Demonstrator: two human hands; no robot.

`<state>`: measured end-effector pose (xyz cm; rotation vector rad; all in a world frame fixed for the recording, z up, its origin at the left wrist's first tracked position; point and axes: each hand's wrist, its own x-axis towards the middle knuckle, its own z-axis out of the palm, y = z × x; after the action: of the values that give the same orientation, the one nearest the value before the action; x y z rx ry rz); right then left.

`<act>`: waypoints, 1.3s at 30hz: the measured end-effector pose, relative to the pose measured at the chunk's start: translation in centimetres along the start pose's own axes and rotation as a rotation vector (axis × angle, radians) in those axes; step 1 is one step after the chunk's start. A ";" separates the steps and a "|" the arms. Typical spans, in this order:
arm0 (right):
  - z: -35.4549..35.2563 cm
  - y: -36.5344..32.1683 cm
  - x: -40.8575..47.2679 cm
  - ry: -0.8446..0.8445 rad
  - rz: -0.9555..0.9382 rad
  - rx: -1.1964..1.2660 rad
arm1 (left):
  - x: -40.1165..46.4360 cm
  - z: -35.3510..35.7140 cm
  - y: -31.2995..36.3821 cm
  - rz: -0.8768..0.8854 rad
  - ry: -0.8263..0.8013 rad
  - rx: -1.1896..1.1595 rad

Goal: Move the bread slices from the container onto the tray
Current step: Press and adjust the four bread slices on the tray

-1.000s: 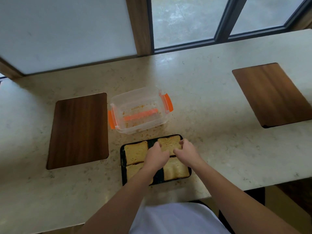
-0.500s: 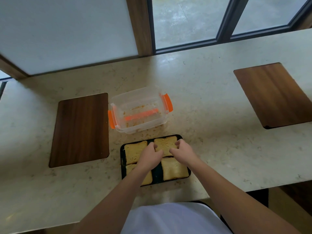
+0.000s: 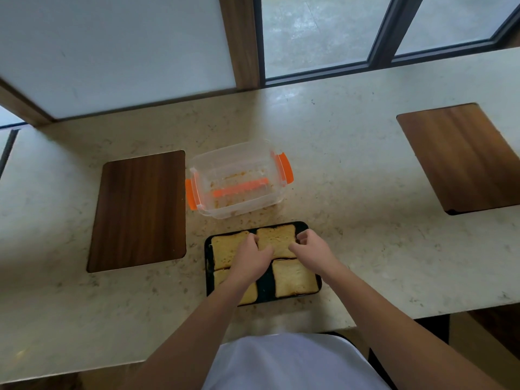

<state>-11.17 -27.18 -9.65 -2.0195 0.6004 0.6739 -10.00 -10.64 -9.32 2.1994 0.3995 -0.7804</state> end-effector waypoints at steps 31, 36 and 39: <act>-0.5 4.9 -4.7 0.008 0.024 -0.062 | -4.9 3.2 -1.2 -0.050 -0.181 -0.047; -0.4 4.6 -4.8 -0.011 0.009 -0.064 | -4.8 2.7 -1.6 -0.065 -0.185 -0.077; -0.1 4.3 -4.8 -0.035 -0.003 -0.074 | -4.5 2.1 -2.1 -0.099 -0.184 -0.133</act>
<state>-17.41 -28.61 -9.01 -2.0718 0.5587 0.7379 -15.36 -11.00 -8.66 1.9772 0.4571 -0.9732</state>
